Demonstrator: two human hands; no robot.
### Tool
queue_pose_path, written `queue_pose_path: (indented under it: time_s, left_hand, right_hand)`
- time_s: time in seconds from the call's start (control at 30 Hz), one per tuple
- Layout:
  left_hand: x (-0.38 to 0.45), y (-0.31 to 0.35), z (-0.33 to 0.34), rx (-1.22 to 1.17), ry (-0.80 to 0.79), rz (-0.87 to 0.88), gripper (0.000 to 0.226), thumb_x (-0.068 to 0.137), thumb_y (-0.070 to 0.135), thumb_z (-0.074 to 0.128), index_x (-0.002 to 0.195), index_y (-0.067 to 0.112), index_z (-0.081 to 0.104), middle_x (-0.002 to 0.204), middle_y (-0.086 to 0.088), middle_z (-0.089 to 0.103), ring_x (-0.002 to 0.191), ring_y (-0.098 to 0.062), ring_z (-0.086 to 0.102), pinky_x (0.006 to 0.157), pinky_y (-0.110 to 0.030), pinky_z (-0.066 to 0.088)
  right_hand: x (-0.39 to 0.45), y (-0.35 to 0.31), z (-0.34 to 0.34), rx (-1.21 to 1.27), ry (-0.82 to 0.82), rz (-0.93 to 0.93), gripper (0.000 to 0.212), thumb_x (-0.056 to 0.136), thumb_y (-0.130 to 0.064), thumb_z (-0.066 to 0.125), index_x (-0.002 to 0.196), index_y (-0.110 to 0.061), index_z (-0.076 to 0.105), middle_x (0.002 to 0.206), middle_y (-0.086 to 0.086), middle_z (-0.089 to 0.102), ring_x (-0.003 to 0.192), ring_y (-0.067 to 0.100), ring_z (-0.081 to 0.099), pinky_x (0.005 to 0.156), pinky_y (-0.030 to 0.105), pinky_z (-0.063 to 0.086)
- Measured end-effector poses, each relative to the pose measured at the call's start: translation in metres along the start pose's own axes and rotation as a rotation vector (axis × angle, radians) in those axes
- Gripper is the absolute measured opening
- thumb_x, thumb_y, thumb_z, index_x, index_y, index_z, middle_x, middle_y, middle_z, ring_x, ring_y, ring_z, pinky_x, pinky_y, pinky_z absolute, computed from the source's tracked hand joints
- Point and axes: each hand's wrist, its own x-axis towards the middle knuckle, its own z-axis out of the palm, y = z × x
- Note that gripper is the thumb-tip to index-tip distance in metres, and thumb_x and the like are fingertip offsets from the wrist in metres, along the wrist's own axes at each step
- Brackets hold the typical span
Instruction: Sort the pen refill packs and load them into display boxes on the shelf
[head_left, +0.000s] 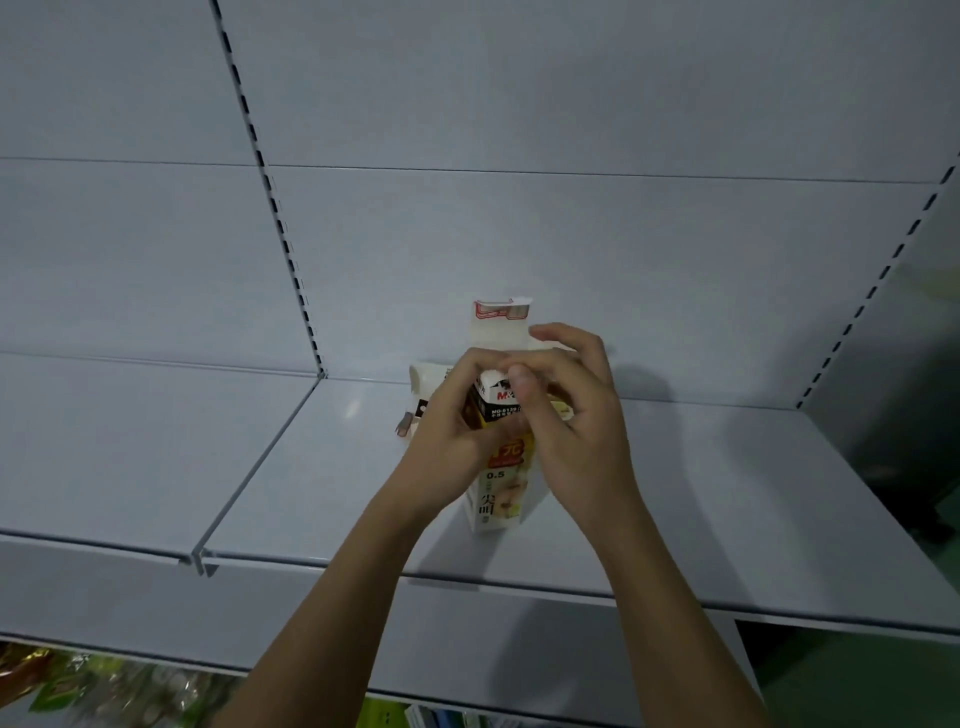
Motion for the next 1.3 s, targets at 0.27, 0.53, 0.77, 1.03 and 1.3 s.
queue_pose_path:
  time_s: [0.27,0.53,0.77,1.03,1.3]
  left_hand:
    - [-0.002,-0.008,0.012,-0.052,0.230,0.045,0.016,0.097,0.023,0.046,0.094,0.010,0.055,0.095,-0.012,0.061,0.089,-0.023,0.060,0.077,-0.034,0.051]
    - [0.009,-0.005,0.017,-0.107,0.393,0.055,0.024,0.098,0.006,0.040,0.115,0.022,0.047,0.110,-0.007,0.060,0.099,-0.030,0.060,0.084,-0.041,0.053]
    - [0.011,-0.018,0.014,0.060,0.327,0.095,0.015,0.099,0.028,0.046,0.091,0.021,0.056,0.100,-0.009,0.062,0.100,-0.020,0.061,0.082,-0.032,0.049]
    - [0.009,-0.025,-0.002,0.009,0.213,0.117,0.018,0.085,0.021,0.075,0.091,0.017,0.058,0.099,-0.010,0.062,0.091,-0.023,0.065,0.070,-0.028,0.054]
    - [0.014,-0.012,-0.013,-0.132,0.098,-0.003,0.021,0.082,0.016,0.067,0.100,0.008,0.062,0.083,-0.003,0.068,0.079,-0.016,0.068,0.069,-0.027,0.056]
  right_hand:
    - [0.000,-0.004,-0.002,0.166,-0.056,0.130,0.042,0.093,-0.017,0.065,0.125,-0.040,0.052,0.126,-0.020,0.059,0.118,0.002,0.056,0.093,0.024,0.052]
    - [-0.001,0.006,0.009,0.121,-0.016,0.092,0.015,0.096,-0.014,0.060,0.102,-0.023,0.071,0.115,-0.009,0.064,0.113,0.008,0.059,0.089,0.020,0.052]
    - [0.000,0.012,0.005,0.098,0.018,0.095,0.014,0.097,-0.016,0.059,0.102,-0.026,0.067,0.106,-0.013,0.071,0.107,0.011,0.065,0.089,0.031,0.055]
    - [0.010,0.004,0.000,0.248,0.087,0.148,0.028,0.094,-0.016,0.062,0.116,-0.029,0.051,0.116,-0.014,0.062,0.104,0.010,0.065,0.077,0.022,0.053]
    - [0.032,0.003,0.007,0.164,-0.169,0.129,0.023,0.101,-0.015,0.051,0.103,-0.019,0.073,0.115,-0.006,0.068,0.107,0.006,0.063,0.078,0.018,0.053]
